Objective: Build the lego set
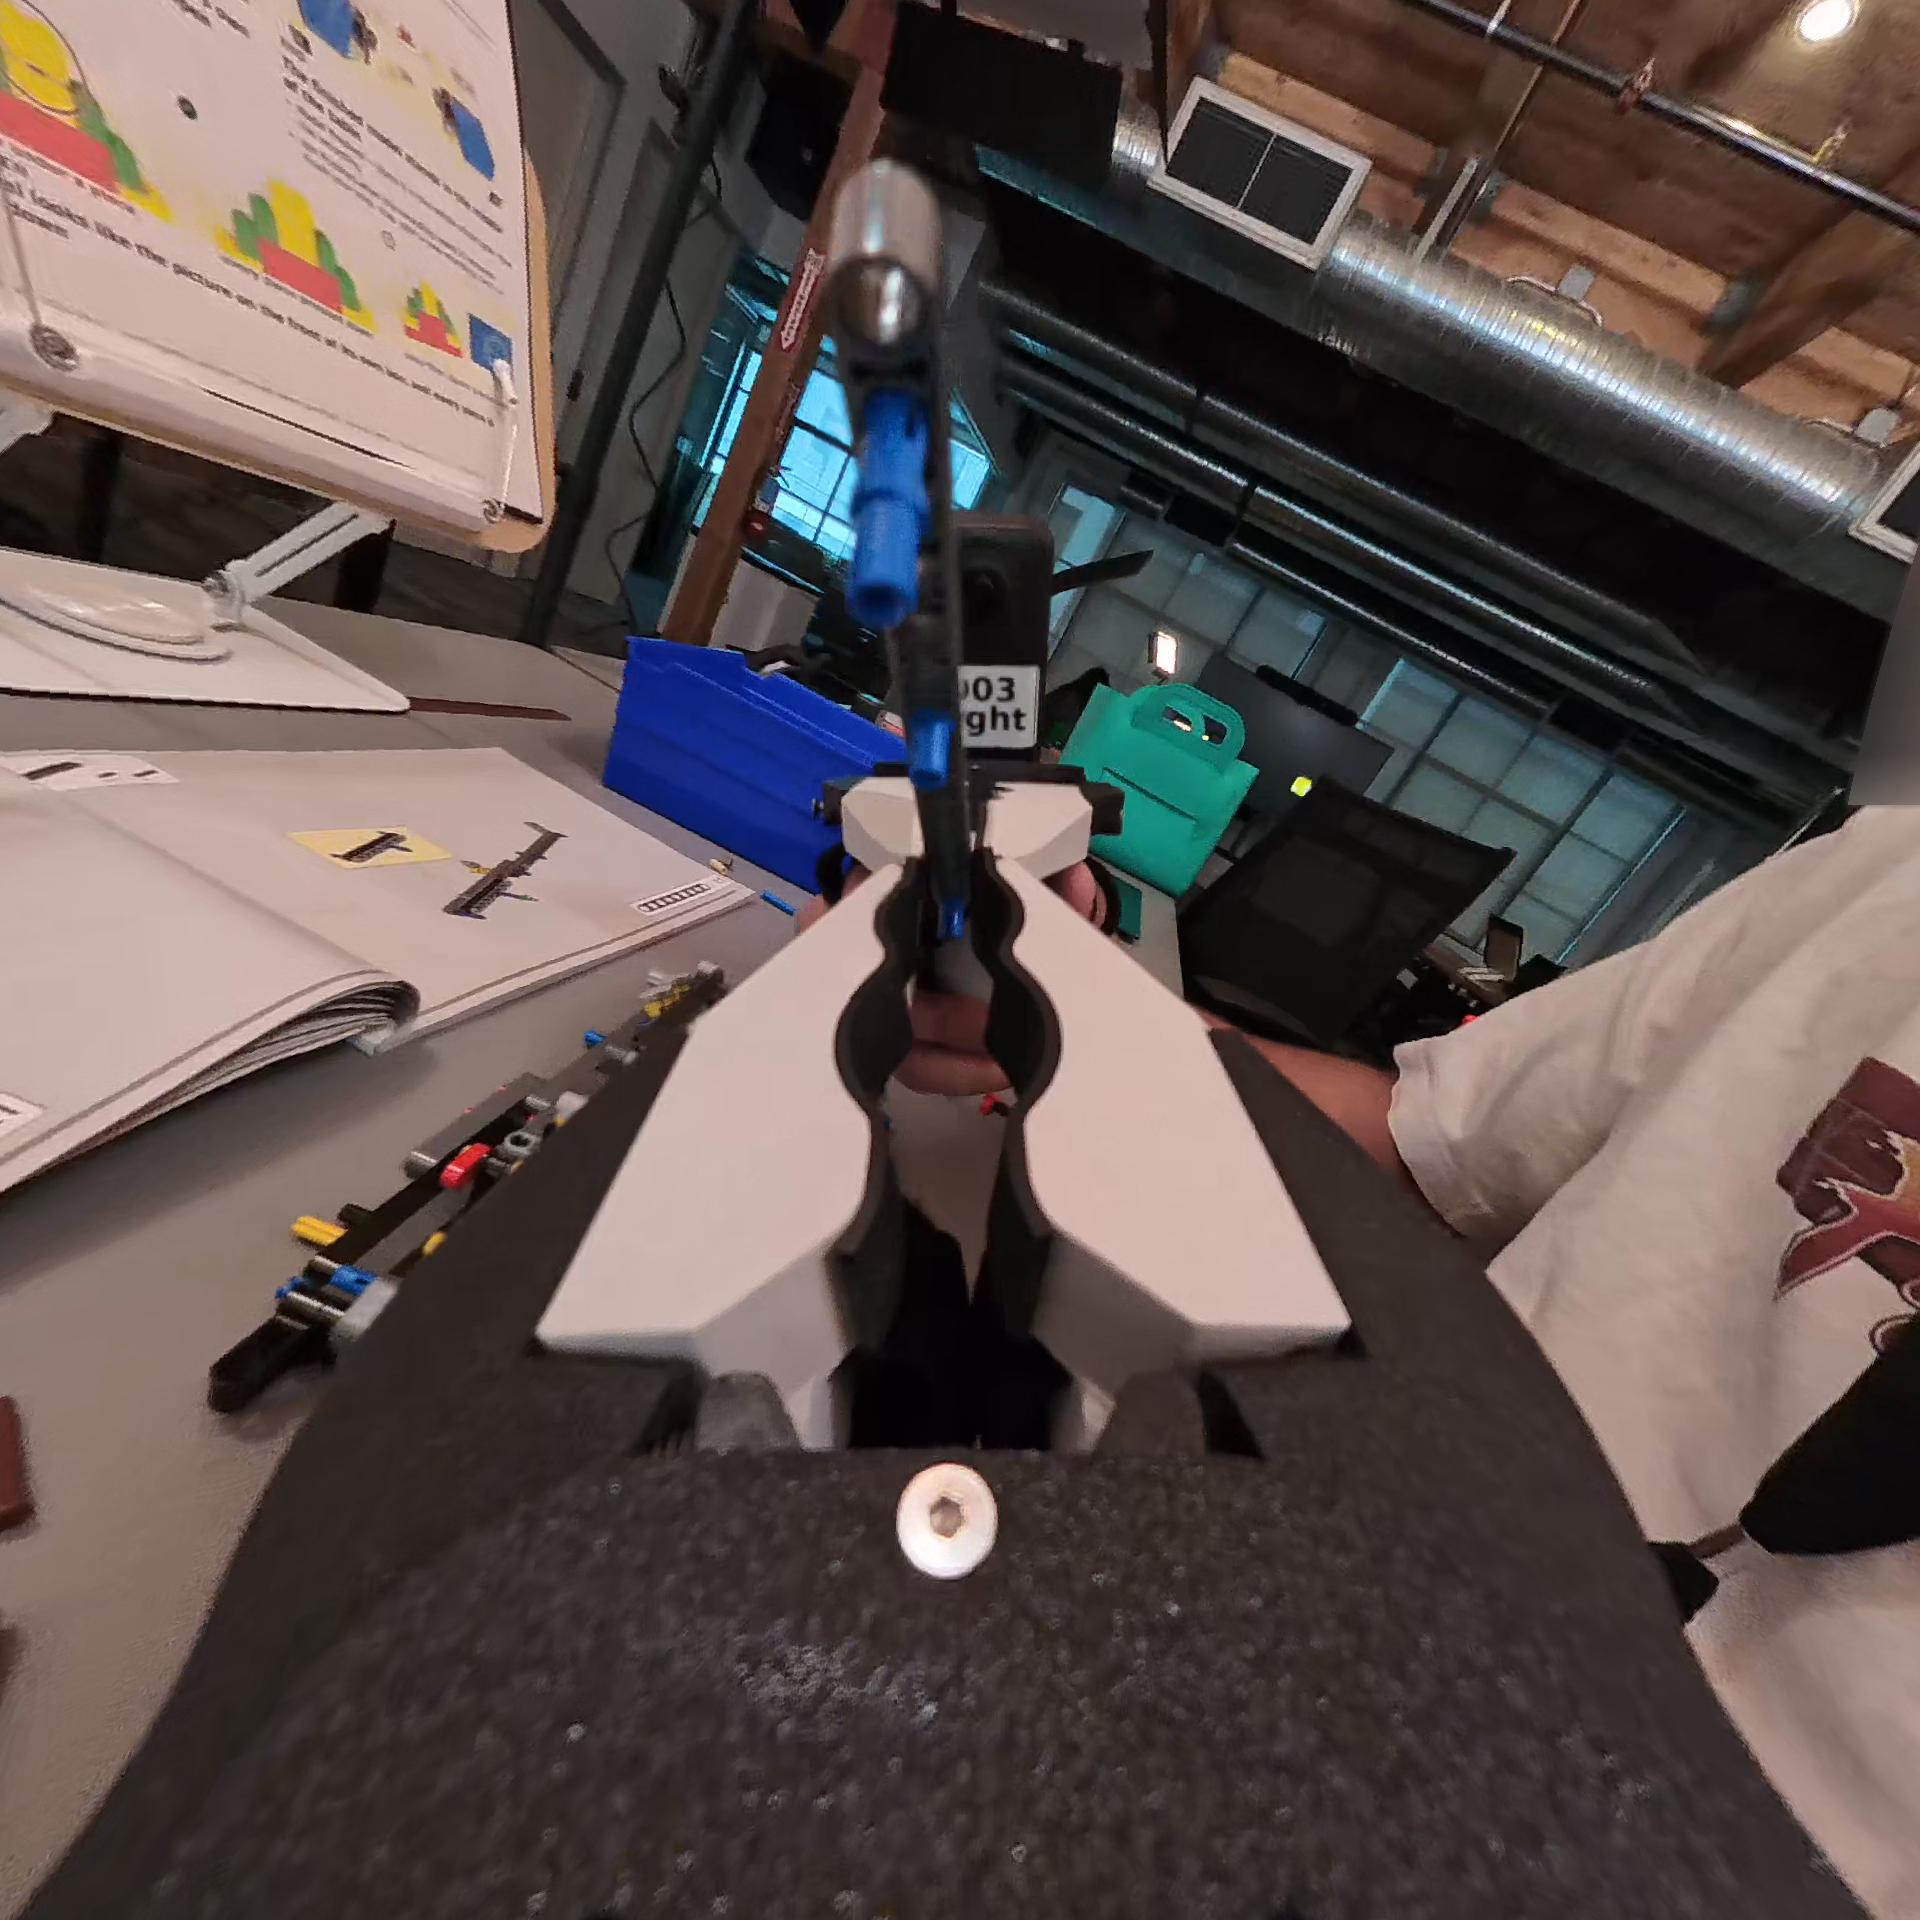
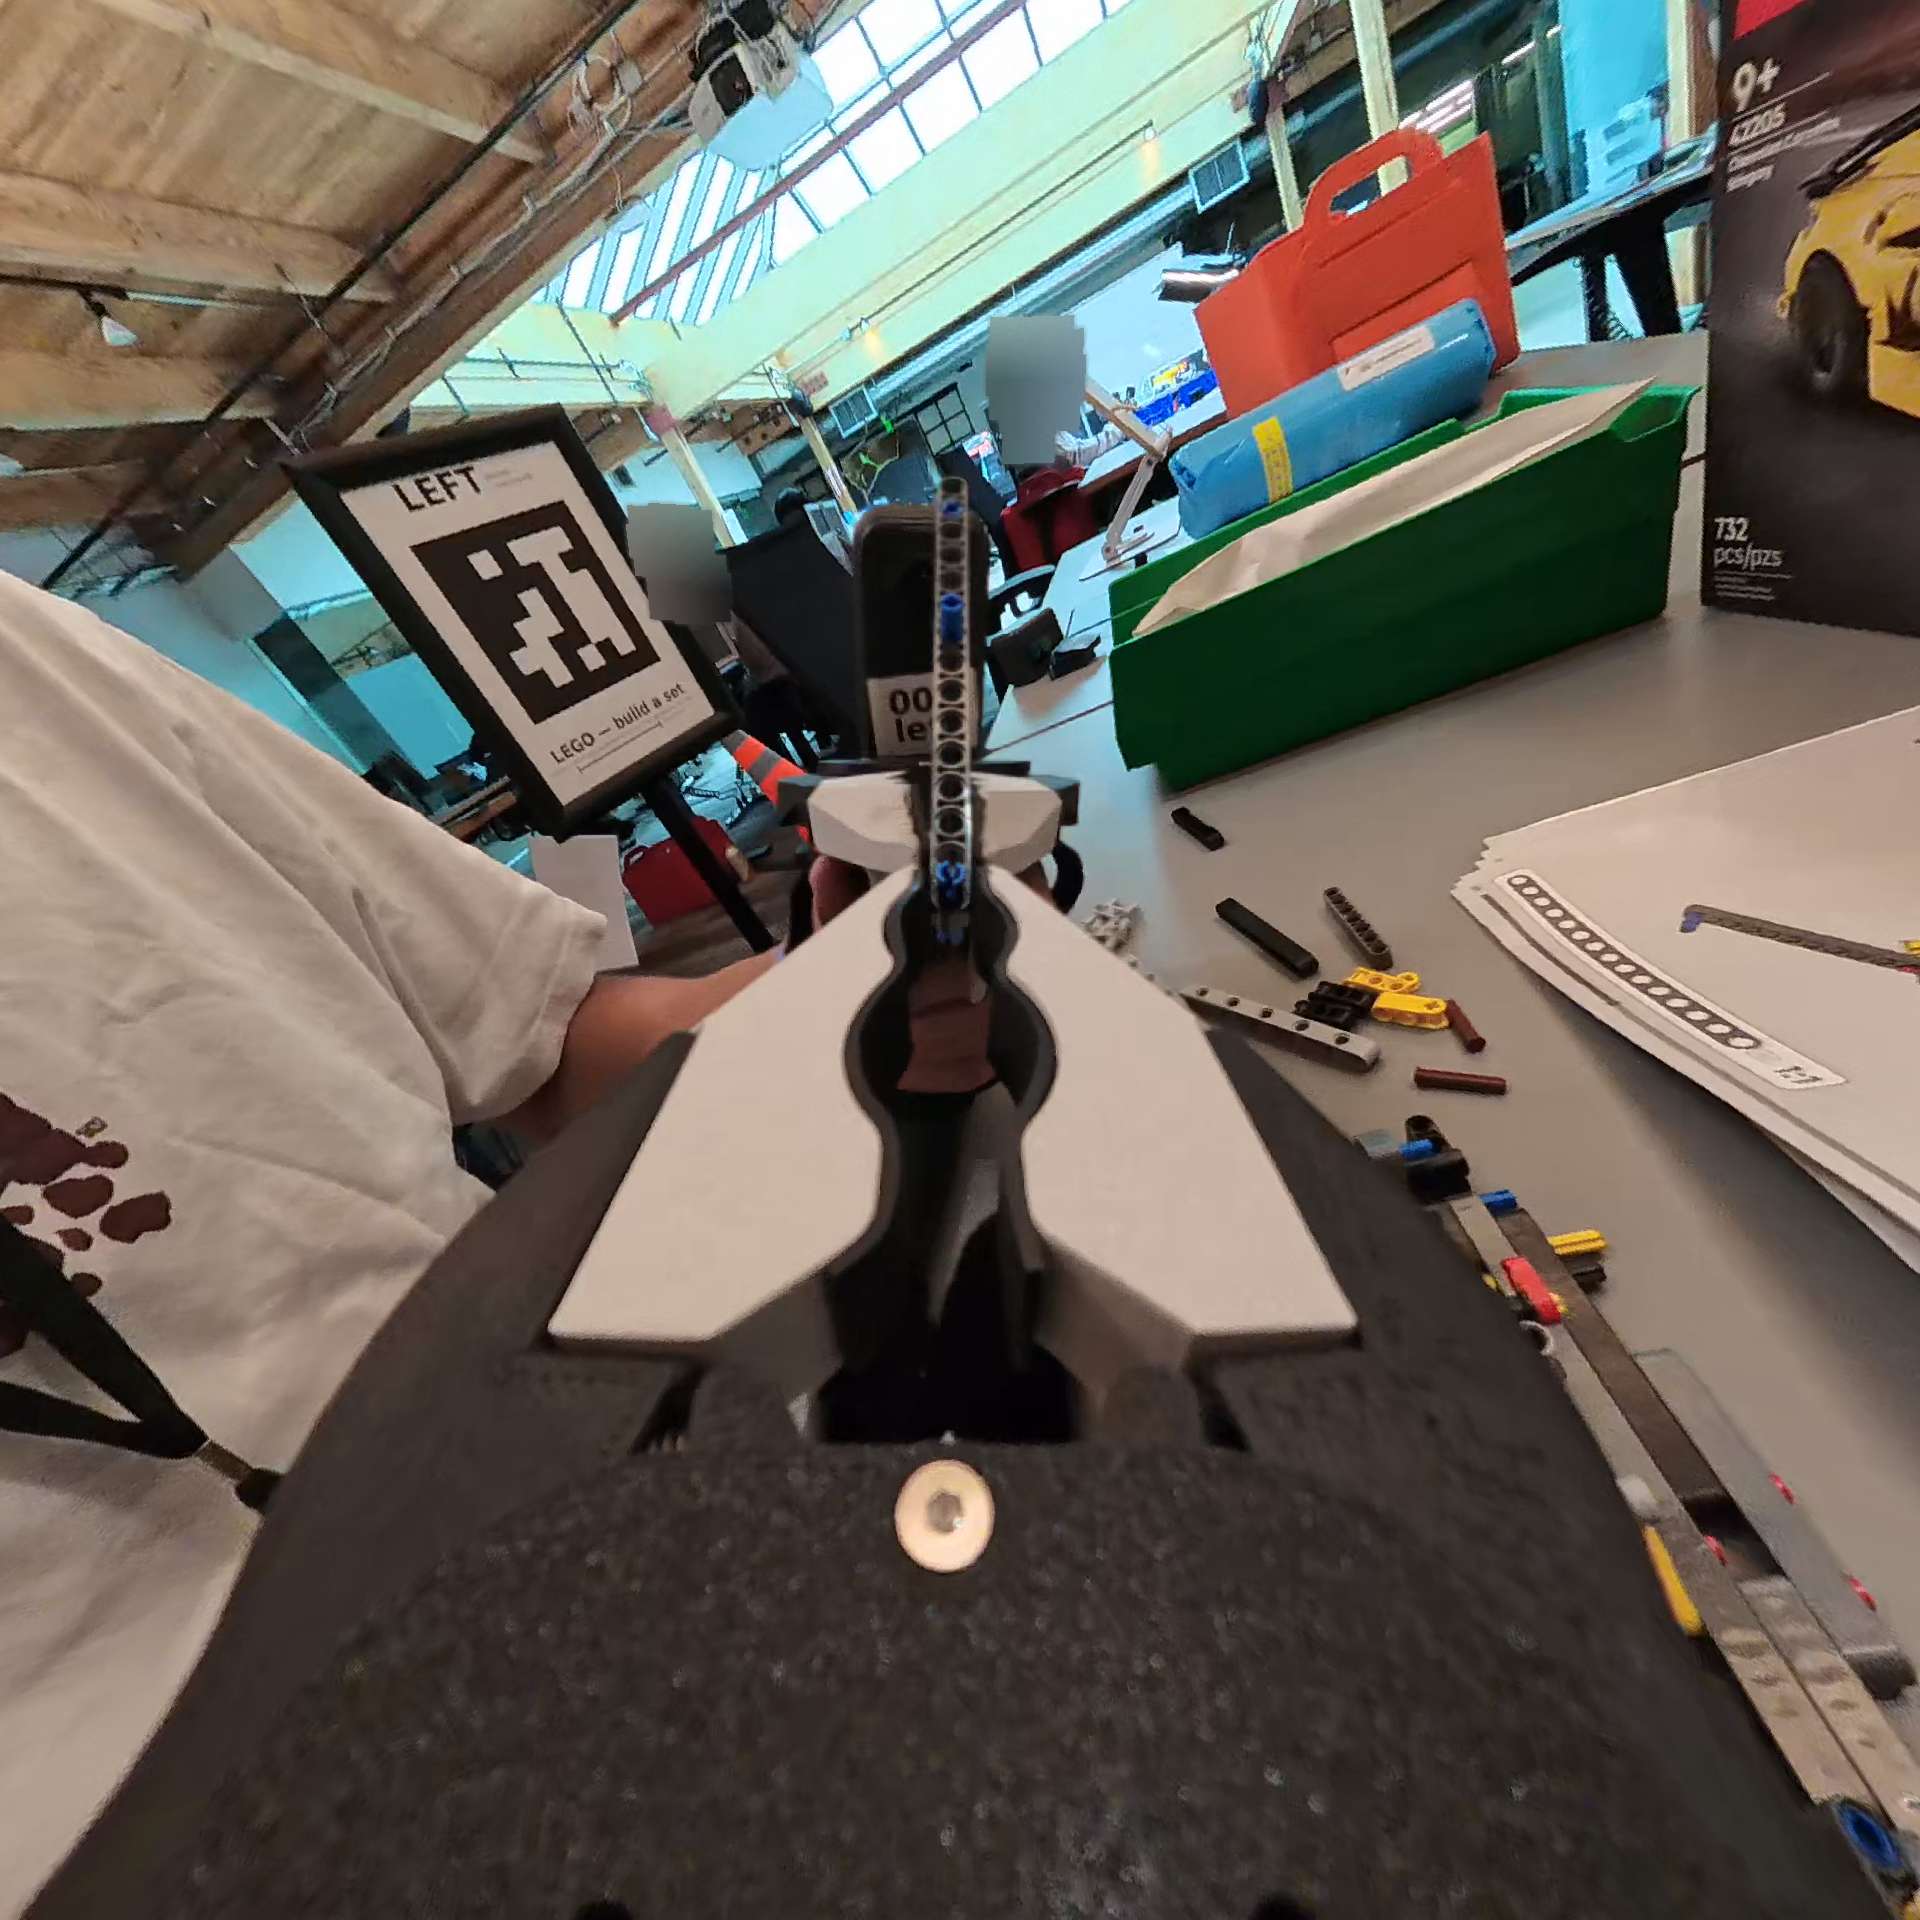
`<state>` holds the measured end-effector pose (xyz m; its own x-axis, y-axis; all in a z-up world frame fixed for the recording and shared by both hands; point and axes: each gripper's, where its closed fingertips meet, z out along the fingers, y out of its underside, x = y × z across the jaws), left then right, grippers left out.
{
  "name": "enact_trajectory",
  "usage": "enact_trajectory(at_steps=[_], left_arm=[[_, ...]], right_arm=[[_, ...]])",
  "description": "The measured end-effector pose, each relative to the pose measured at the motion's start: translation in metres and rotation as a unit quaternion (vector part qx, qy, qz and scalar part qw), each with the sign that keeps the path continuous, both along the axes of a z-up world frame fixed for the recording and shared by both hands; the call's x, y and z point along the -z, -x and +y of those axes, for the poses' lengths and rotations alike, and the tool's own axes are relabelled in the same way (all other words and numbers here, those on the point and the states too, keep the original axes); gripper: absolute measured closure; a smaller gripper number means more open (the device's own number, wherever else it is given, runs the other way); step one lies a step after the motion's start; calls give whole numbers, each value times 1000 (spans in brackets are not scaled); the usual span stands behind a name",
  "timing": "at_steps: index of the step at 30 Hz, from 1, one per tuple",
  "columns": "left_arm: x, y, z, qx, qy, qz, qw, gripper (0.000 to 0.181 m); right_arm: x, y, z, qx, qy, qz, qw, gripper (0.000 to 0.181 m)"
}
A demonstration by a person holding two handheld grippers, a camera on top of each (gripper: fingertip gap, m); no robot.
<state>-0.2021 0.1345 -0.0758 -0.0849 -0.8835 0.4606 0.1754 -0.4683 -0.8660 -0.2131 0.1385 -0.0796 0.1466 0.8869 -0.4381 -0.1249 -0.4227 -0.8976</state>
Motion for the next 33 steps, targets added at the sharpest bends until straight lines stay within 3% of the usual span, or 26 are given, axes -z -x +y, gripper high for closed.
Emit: enact_trajectory(at_steps=[8,12,15,16,18,19,22,24,26,28,31,33], left_arm=[[2,-1,-9,19,-8,-5,1000,175],[3,2,-6,39,32,-16,999,173],[4,3,-8,33,6,-6,999,175],[7,2,-8,33,2,6,999,175],[18,0,-8,42,0,46,998,175],[27,-1,-11,52,-8,74,996,174],[40,-9,-29,98,-31,130,986,175],[47,-14,-39,122,-37,157,979,174],[54,-17,-41,122,-44,183,975,175],[59,-18,-41,117,-48,196,972,174],[59,-17,-44,132,-38,190,972,159],[62,-19,-46,137,-36,195,971,160]], right_arm=[[1,-1,-9,-24,-6,-24,999,176],[5,1,-9,-30,15,-25,999,175],[5,3,-10,-36,25,-19,999,175],[9,2,-11,-42,22,-32,998,173],[6,-5,-6,-34,12,-42,998,148],[1,-10,0,-17,3,-34,999,144],[11,3,-4,-47,-9,-82,996,145],[19,14,-12,-86,1,-99,991,157],[25,21,-19,-110,0,-114,987,173],[30,23,-25,-121,-2,-132,984,176],[29,28,-26,-126,35,-106,986,175],[27,32,-26,-132,62,-86,986,175]])
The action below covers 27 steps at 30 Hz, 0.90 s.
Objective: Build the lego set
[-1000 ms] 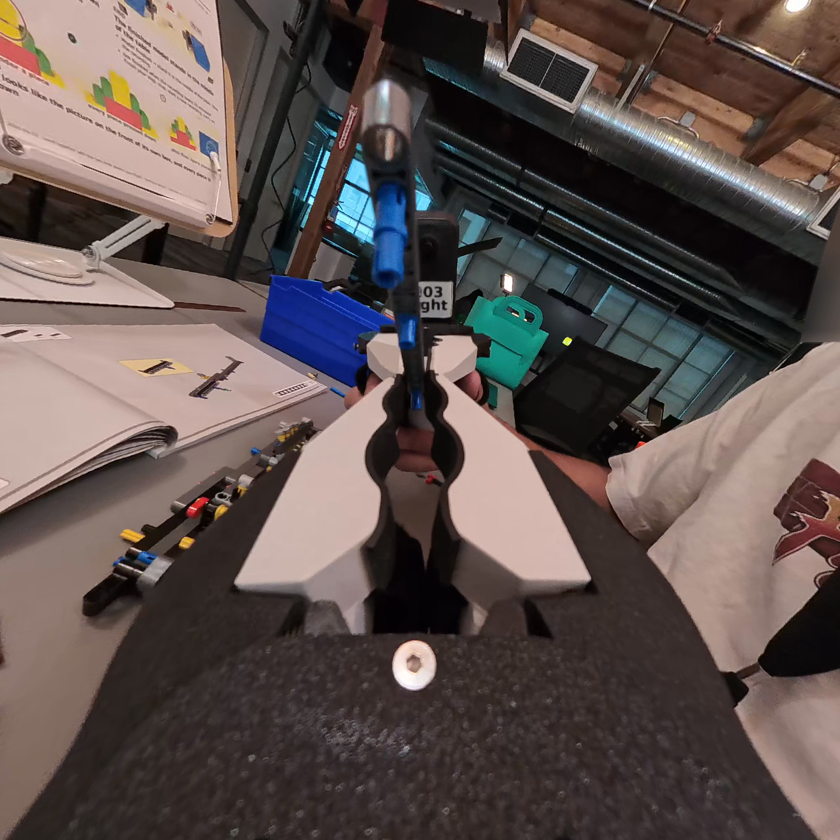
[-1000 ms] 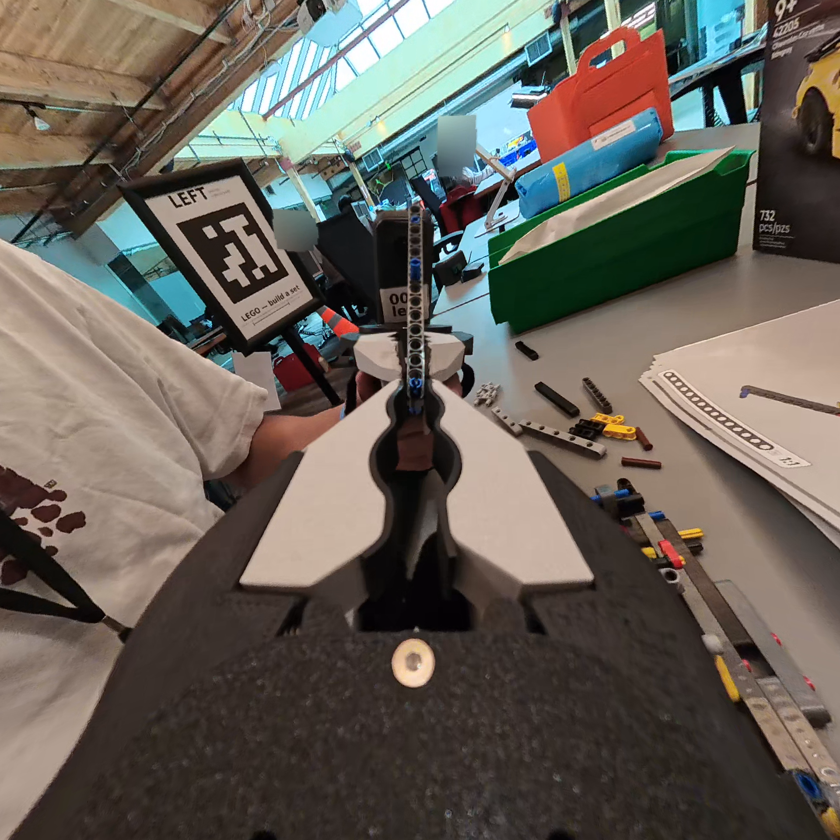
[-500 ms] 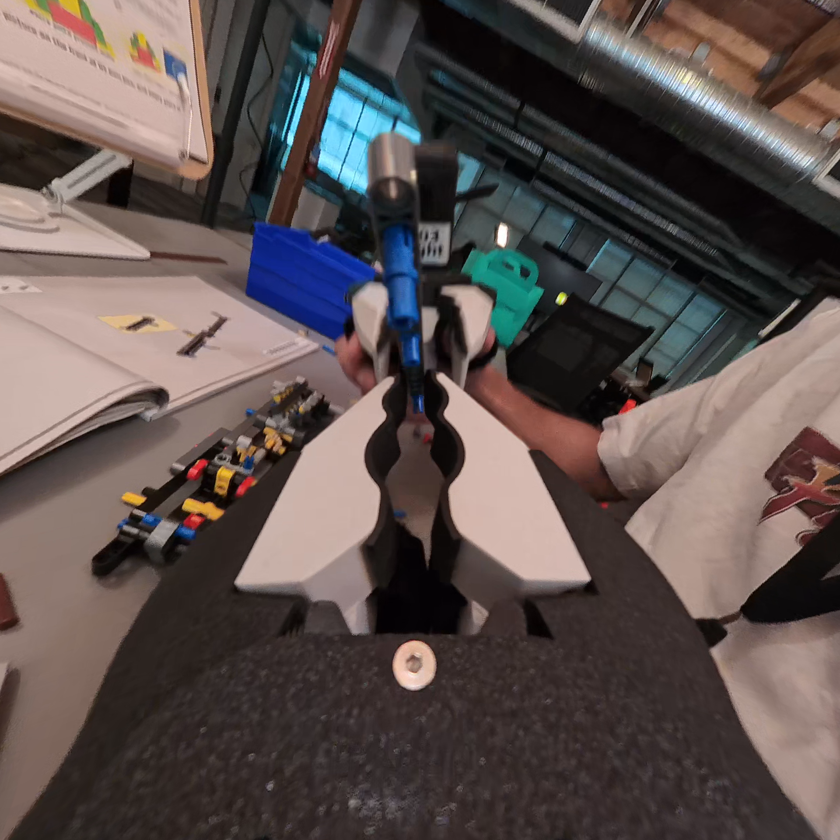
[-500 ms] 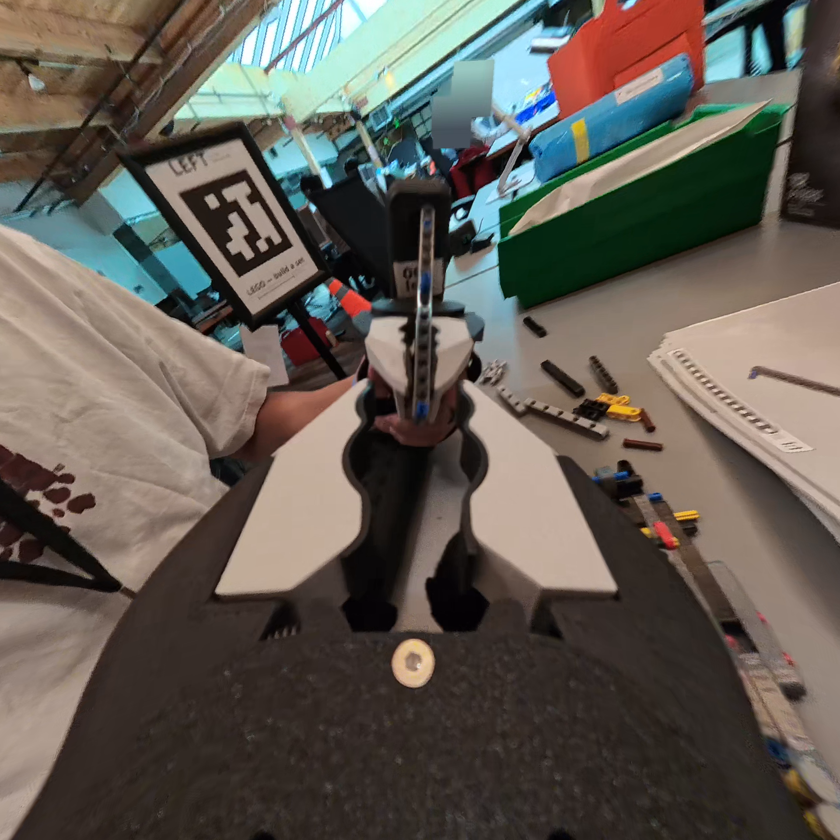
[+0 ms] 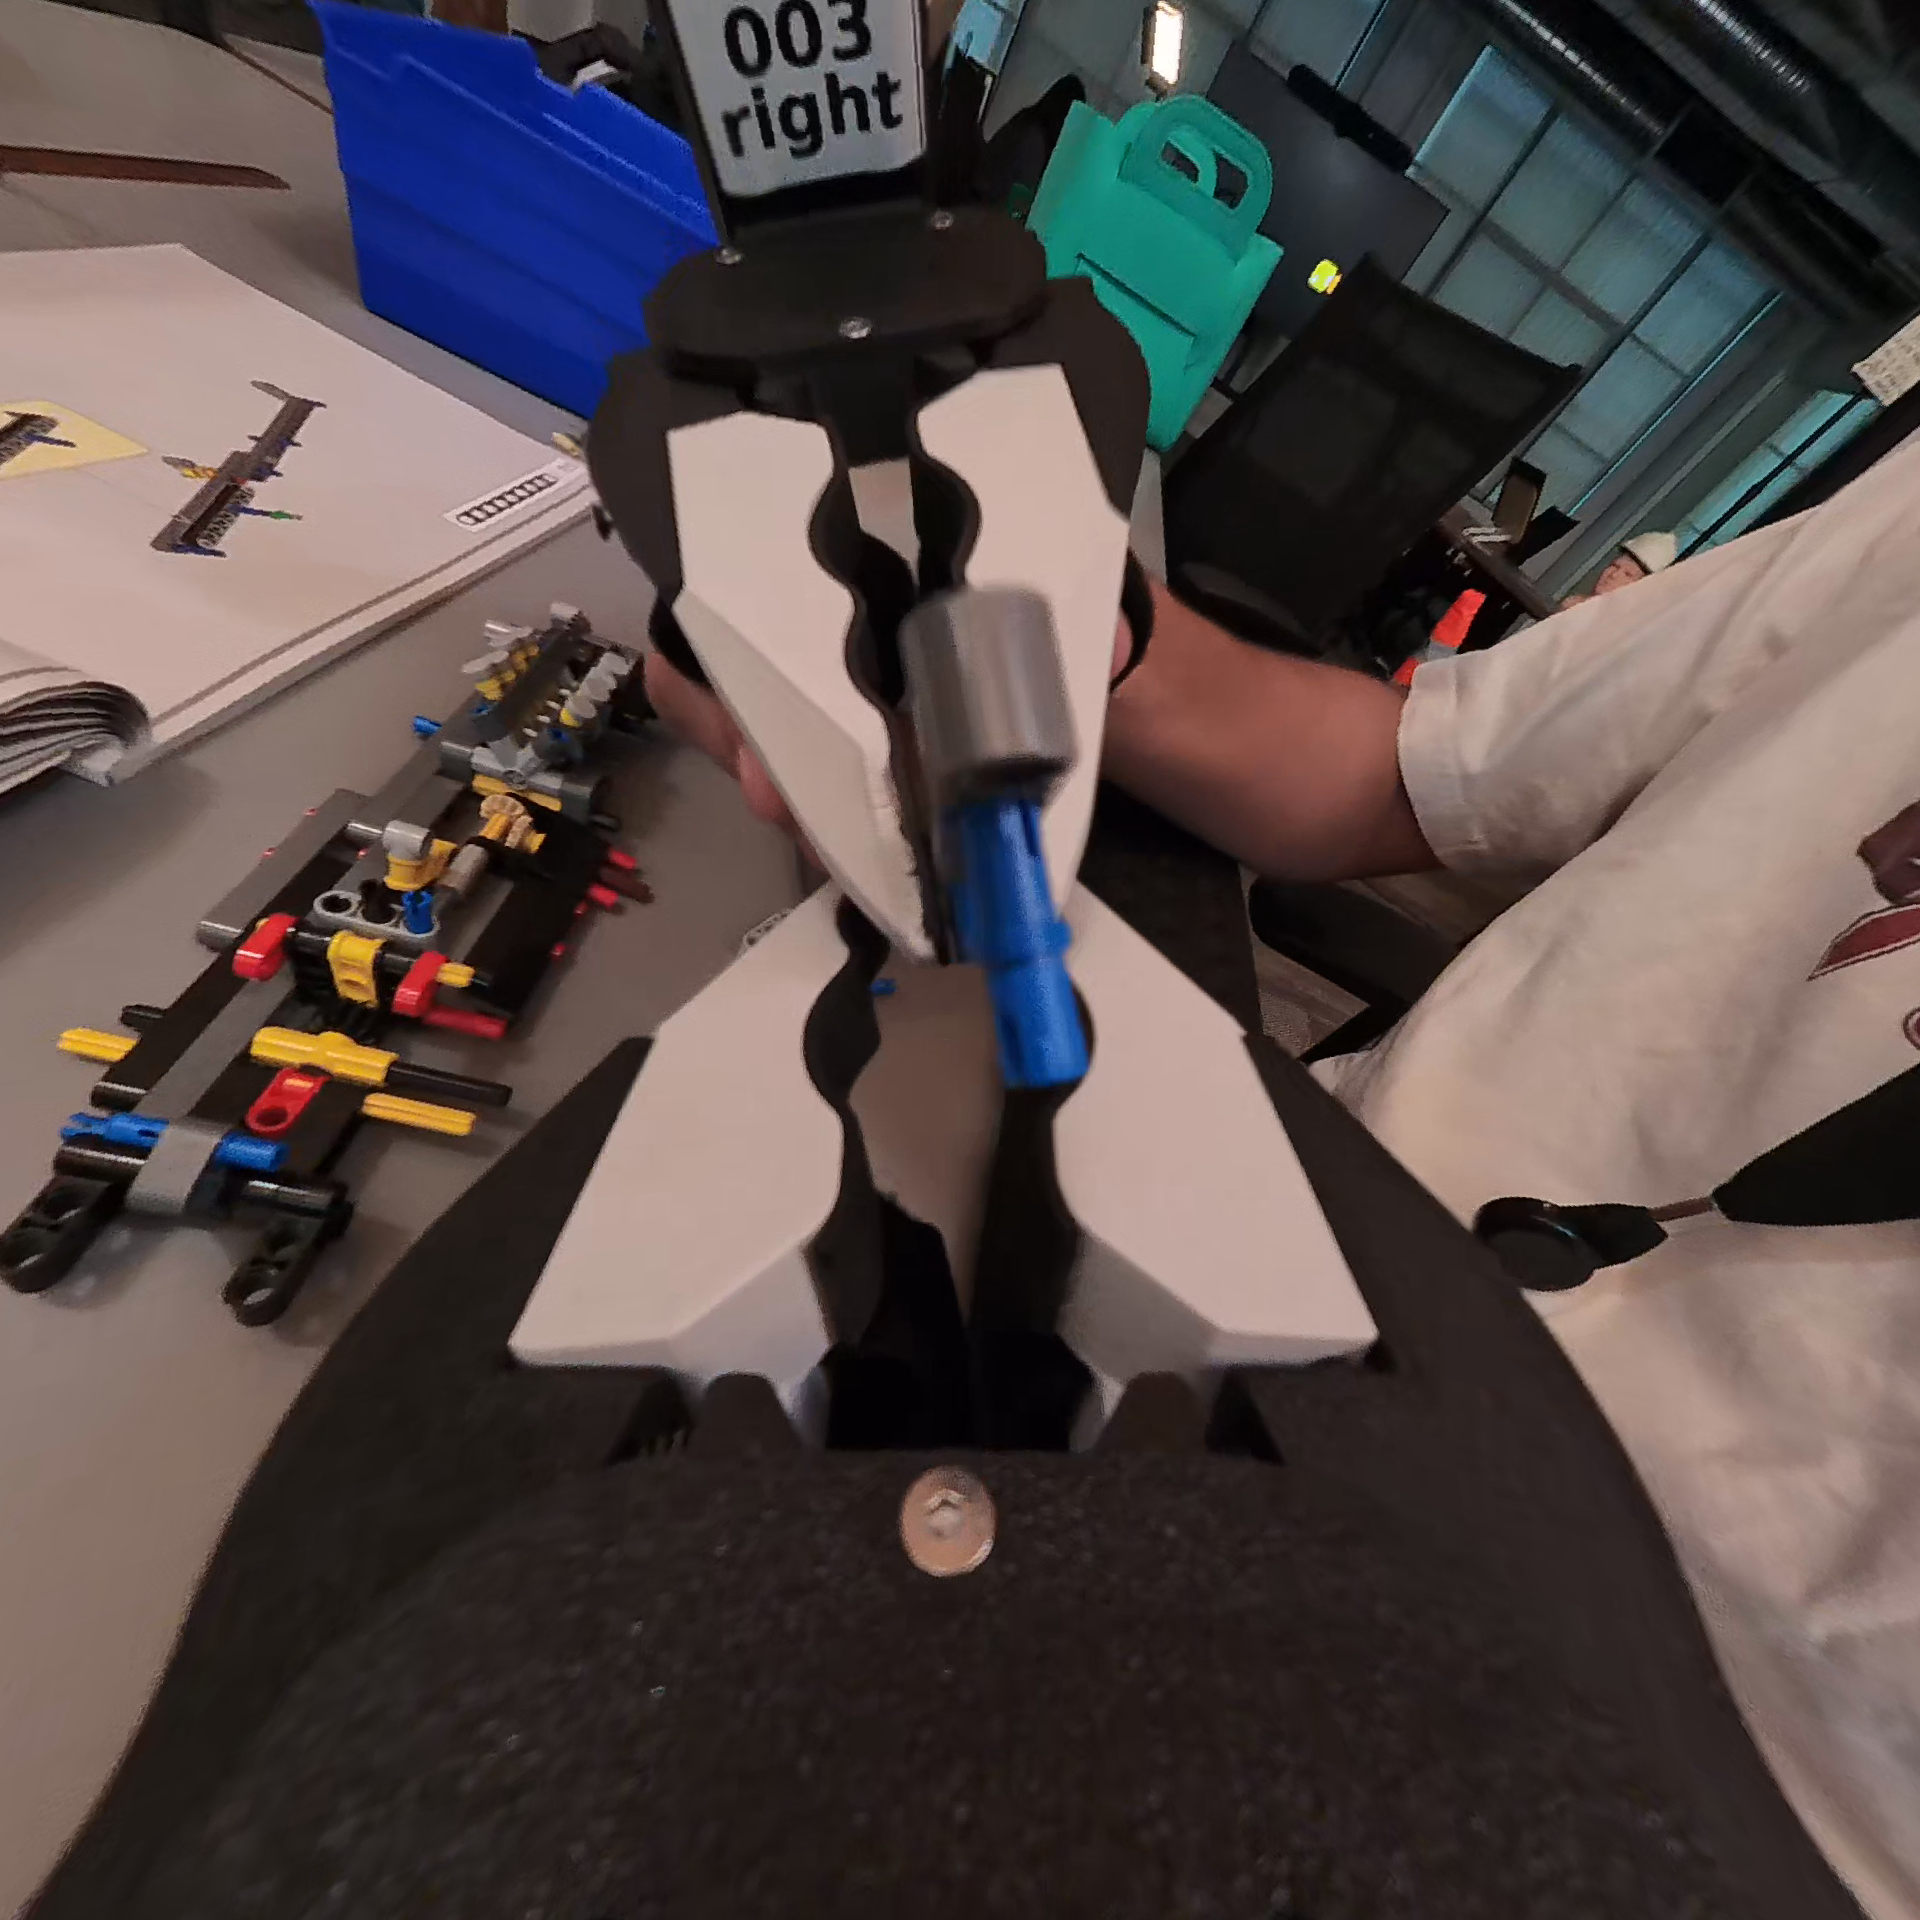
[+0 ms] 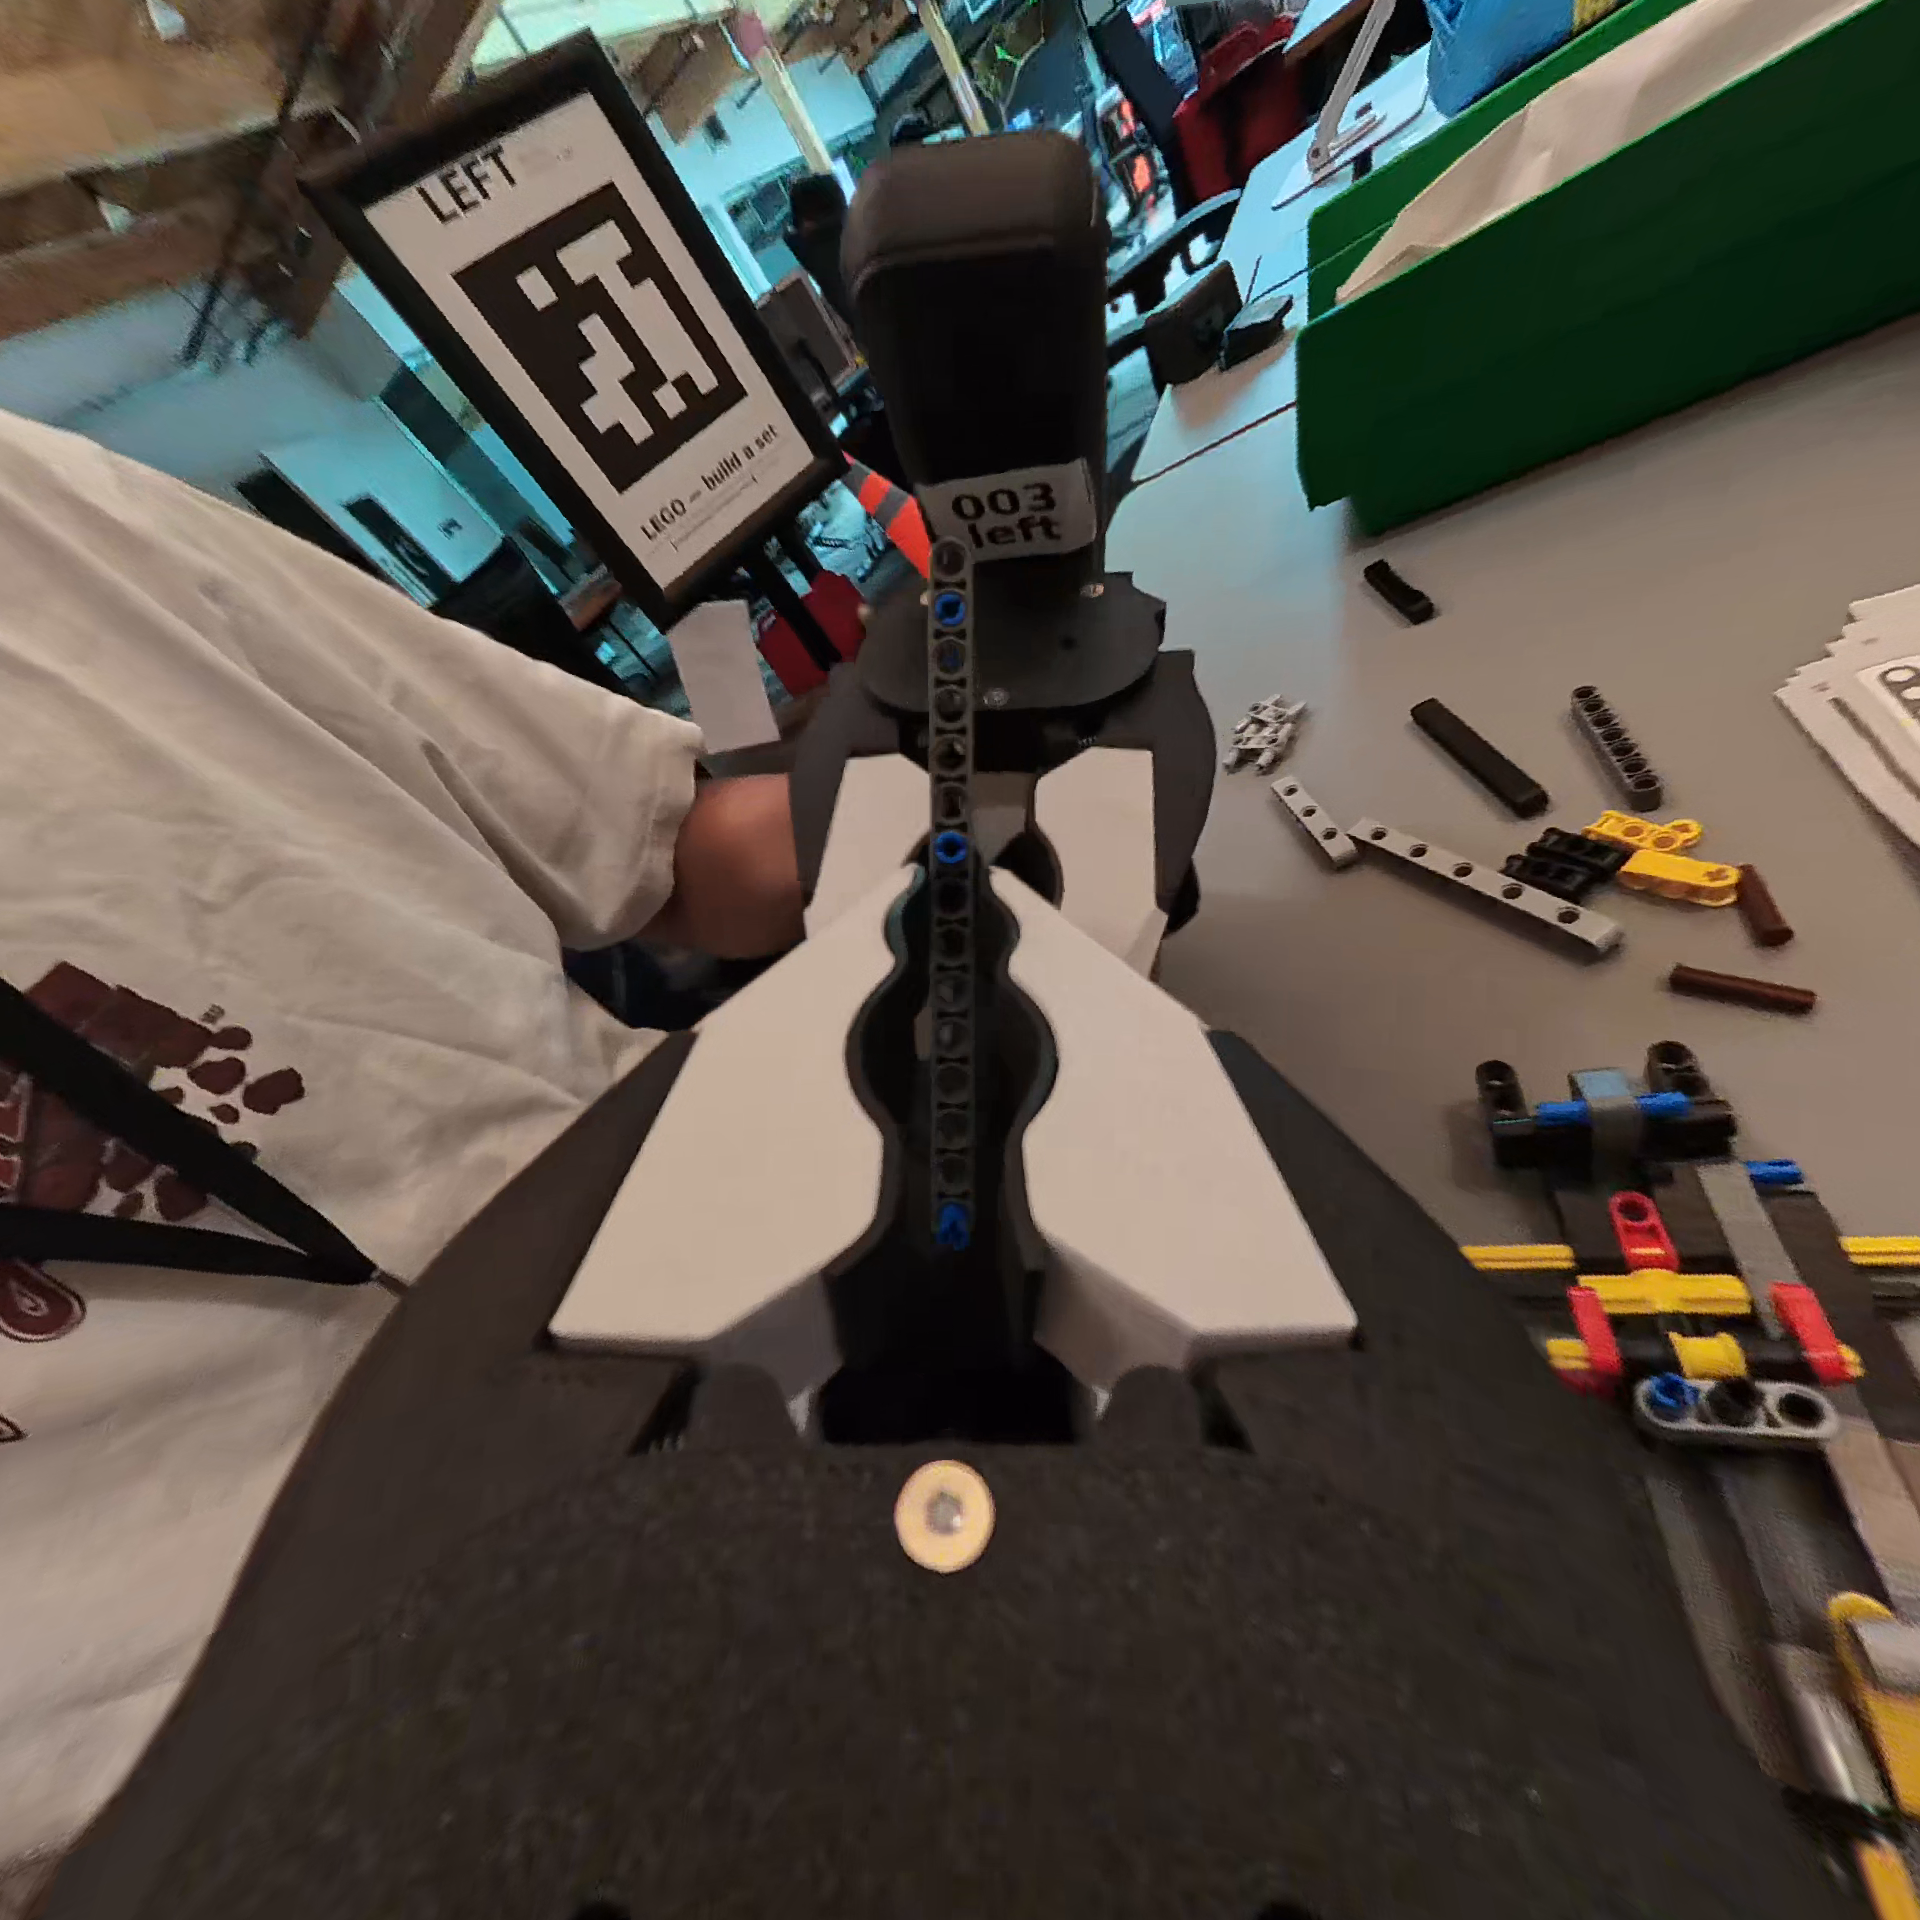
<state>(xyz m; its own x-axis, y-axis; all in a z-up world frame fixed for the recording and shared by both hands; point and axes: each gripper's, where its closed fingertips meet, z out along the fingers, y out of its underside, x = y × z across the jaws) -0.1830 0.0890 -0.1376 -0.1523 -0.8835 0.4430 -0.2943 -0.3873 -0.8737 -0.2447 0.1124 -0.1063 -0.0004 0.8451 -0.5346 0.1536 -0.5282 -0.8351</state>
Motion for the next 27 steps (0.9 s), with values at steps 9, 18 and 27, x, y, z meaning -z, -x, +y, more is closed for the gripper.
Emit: enact_trajectory(at_steps=[9,18,27], left_arm=[[4,-4,-2,-6,-39,8,999,174],[0,-2,7,-32,-55,-15,998,175],[11,16,60,-161,-98,10,982,175]], right_arm=[[-4,-4,5,3,22,5,1000,176],[-35,-43,31,106,-64,23,992,158],[91,-126,-7,180,-98,-296,933,163]])
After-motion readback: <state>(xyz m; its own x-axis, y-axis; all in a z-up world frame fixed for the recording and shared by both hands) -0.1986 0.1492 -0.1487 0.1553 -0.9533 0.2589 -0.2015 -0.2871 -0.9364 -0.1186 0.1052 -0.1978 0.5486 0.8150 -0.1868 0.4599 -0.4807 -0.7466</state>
